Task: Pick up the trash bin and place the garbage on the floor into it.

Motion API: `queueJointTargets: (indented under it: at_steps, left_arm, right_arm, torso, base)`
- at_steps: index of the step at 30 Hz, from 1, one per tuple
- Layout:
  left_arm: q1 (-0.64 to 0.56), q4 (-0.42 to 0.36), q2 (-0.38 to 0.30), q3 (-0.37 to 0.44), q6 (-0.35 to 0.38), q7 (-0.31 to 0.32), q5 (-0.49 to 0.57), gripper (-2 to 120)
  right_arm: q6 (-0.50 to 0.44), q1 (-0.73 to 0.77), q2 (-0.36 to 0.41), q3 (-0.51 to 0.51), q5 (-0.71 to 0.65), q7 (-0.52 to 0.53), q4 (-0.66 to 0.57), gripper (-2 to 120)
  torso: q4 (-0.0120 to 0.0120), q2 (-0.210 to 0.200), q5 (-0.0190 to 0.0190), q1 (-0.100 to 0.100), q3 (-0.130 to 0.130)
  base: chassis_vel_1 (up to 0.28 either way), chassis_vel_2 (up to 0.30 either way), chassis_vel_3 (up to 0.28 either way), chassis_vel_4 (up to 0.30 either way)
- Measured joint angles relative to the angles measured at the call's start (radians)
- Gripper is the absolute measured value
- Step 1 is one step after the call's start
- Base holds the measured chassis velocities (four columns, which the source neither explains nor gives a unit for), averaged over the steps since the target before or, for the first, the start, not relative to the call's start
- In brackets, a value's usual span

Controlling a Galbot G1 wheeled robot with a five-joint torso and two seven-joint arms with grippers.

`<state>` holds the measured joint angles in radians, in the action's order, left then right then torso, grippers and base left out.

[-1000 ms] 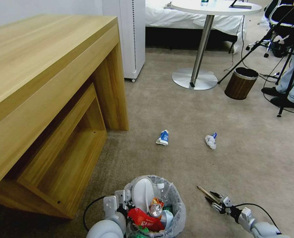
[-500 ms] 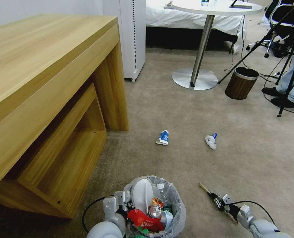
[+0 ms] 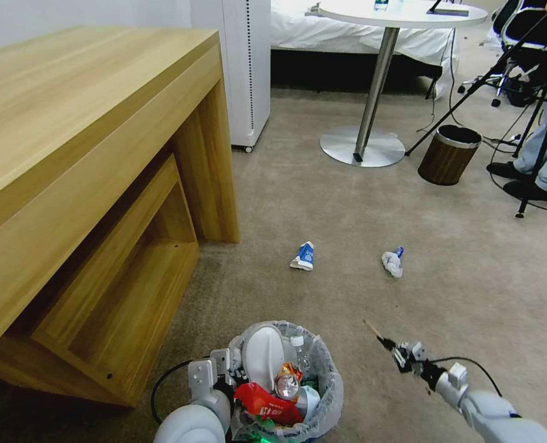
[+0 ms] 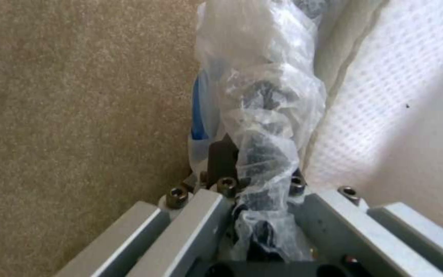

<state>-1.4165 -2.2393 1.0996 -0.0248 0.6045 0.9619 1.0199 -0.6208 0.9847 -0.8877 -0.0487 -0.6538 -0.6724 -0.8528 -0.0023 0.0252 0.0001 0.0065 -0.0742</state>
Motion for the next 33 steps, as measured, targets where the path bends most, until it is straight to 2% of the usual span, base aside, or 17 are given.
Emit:
queueJointTargets:
  at_steps: [1, 3, 5, 6, 7, 9, 10, 13, 14, 16, 17, 20, 24, 33]
  left_arm:
    - [0.0, 0.0, 0.0, 0.0, 0.0, 0.0, 0.0, 0]
    - [-0.002, 0.001, -0.001, 0.001, 0.0, 0.001, 0.003, 0]
    - [0.001, 0.006, -0.001, 0.004, -0.002, 0.003, 0.011, 0]
    - [0.001, 0.006, -0.001, 0.004, -0.002, 0.003, 0.011, 0]
    - [0.004, 0.01, 0.001, 0.005, -0.003, 0.004, 0.016, 0]
    - [0.011, 0.015, 0.007, 0.006, -0.004, 0.007, 0.02, 0]
    - [0.011, 0.015, 0.007, 0.006, -0.004, 0.007, 0.02, 0]
    - [0.021, 0.022, 0.015, 0.004, -0.004, 0.009, 0.026, 0]
    - [0.021, 0.022, 0.015, 0.004, -0.004, 0.009, 0.026, 0]
    - [0.044, 0.024, 0.024, 0.003, -0.004, 0.013, 0.041, 0]
    - [0.044, 0.024, 0.024, 0.003, -0.004, 0.013, 0.041, 0]
    - [0.101, 0.02, 0.032, 0.0, -0.009, 0.041, 0.094, 0]
    - [0.14, 0.014, 0.026, -0.003, -0.014, 0.062, 0.133, 0]
    - [0.166, 0.015, 0.023, -0.017, -0.014, 0.076, 0.157, 0]
  right_arm:
    - [0.0, 0.0, 0.0, 0.0, 0.0, 0.0, 0.0, 0]
    - [0.011, 0.014, 0.045, -0.017, -0.068, -0.006, -0.155, 0]
    - [0.023, 0.029, 0.103, -0.04, -0.092, -0.007, -0.327, 0]
    - [0.023, 0.029, 0.103, -0.04, -0.092, -0.007, -0.327, 0]
    - [0.035, 0.032, 0.147, -0.052, -0.111, -0.001, -0.452, 0]
    - [0.058, 0.027, 0.199, -0.046, -0.122, 0.018, -0.588, 0]
    - [0.058, 0.027, 0.199, -0.046, -0.122, 0.018, -0.588, 0]
    - [0.094, 0.005, 0.241, -0.008, -0.125, 0.044, -0.738, 0]
    - [0.094, 0.005, 0.241, -0.008, -0.125, 0.044, -0.738, 0]
    - [0.119, -0.022, 0.248, 0.039, -0.124, 0.063, -0.816, 0]
    - [0.119, -0.022, 0.248, 0.039, -0.124, 0.063, -0.816, 0]
    - [0.133, -0.08, 0.24, 0.139, -0.118, 0.084, -0.858, 0]
    - [0.139, -0.123, 0.224, 0.219, -0.11, 0.101, -0.869, 0]
    - [0.136, -0.196, 0.173, 0.333, -0.077, 0.122, -0.821, 0]
  torso:
    - [0.0, 0.0, 0.0, 0.0, 0.0]
    - [0.0005, 0.0, -0.0005, 0.0, 0.0]
    - [0.0001, 0.0, 0.0007, 0.0, 0.0]
    - [0.0001, 0.0, 0.0007, 0.0, 0.0]
    - [0.0002, 0.0, -0.0012, 0.0, 0.0]
    - [0.0002, 0.0, 0.0002, 0.0, 0.0]
    - [0.0002, 0.0, 0.0002, 0.0, 0.0]
    - [0.0002, 0.0, -0.0001, 0.0, 0.0]
    - [0.0002, 0.0, -0.0001, 0.0, 0.0]
    - [0.0003, 0.0, -0.0002, 0.0, 0.0]
    - [0.0003, 0.0, -0.0002, 0.0, 0.0]
    - [0.0001, 0.0, -0.0001, 0.0, 0.0]
    - [0.0002, 0.0, 0.0001, 0.0, 0.0]
    - [0.0001, 0.0, 0.0, 0.0, 0.0]
  base:
    - [0.0, 0.0, 0.0, 0.0]
    - [0.0, 0.0, 0.0, 0.0]
    - [0.0, 0.0, 0.0, 0.0]
    - [0.0, 0.0, 0.0, 0.0]
    - [0.0, 0.0, 0.0, 0.0]
    - [0.0, 0.0, 0.0, 0.0]
    - [0.0, 0.0, 0.0, 0.0]
    - [0.0, 0.0, 0.0, 0.0]
    - [0.0, 0.0, 0.0, 0.0]
    - [0.0, 0.0, 0.0, 0.0]
    - [0.0, 0.0, 0.0, 0.0]
    - [0.0, 0.0, 0.0, 0.0]
    - [0.0, 0.0, 0.0, 0.0]
    - [0.0, 0.0, 0.0, 0.0]
